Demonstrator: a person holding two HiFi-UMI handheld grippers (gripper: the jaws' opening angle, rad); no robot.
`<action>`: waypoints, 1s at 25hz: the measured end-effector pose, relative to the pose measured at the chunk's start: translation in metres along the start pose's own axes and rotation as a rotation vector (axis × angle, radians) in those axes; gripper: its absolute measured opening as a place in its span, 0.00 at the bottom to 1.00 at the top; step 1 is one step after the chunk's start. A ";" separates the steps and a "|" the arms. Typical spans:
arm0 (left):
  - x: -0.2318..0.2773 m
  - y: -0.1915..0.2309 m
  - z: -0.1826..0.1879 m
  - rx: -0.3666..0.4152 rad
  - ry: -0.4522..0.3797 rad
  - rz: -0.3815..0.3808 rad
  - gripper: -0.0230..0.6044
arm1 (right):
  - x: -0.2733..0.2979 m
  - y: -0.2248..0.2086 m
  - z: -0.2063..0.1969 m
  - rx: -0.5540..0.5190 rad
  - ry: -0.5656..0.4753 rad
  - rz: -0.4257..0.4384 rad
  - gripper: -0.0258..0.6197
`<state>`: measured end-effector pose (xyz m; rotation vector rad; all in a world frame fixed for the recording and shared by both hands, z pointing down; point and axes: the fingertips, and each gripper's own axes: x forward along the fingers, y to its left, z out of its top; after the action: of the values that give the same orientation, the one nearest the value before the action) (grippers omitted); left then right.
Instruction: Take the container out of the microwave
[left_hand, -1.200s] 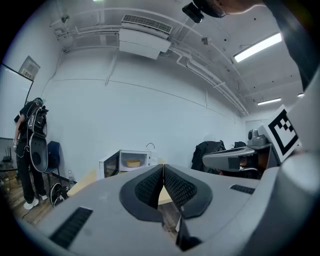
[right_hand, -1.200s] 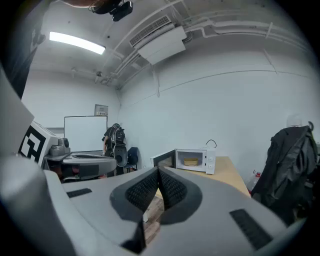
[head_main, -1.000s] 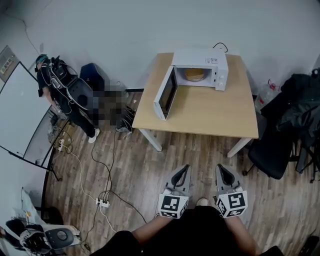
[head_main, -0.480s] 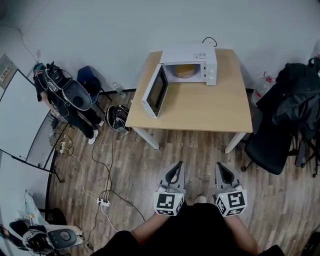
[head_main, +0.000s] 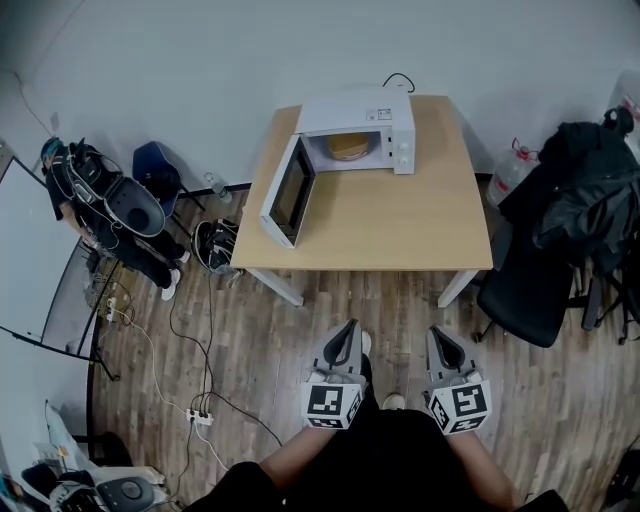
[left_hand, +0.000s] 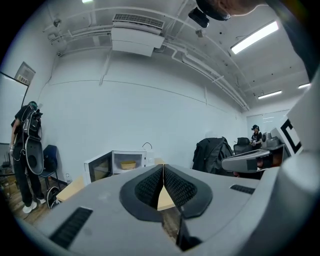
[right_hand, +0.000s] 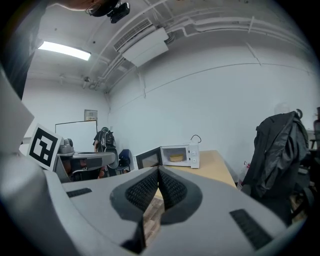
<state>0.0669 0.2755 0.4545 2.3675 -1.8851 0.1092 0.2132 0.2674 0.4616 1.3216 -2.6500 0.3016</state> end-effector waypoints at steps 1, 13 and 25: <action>0.008 0.002 0.000 -0.002 -0.002 -0.005 0.06 | 0.004 -0.004 0.000 -0.002 0.006 -0.006 0.13; 0.099 0.070 0.017 -0.060 0.001 -0.016 0.06 | 0.112 -0.043 0.025 -0.028 0.077 -0.035 0.13; 0.171 0.160 0.017 -0.084 0.038 -0.060 0.06 | 0.246 -0.042 0.074 -0.038 0.077 -0.062 0.13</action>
<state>-0.0505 0.0728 0.4660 2.3476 -1.7642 0.0675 0.0967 0.0348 0.4526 1.3499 -2.5336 0.2861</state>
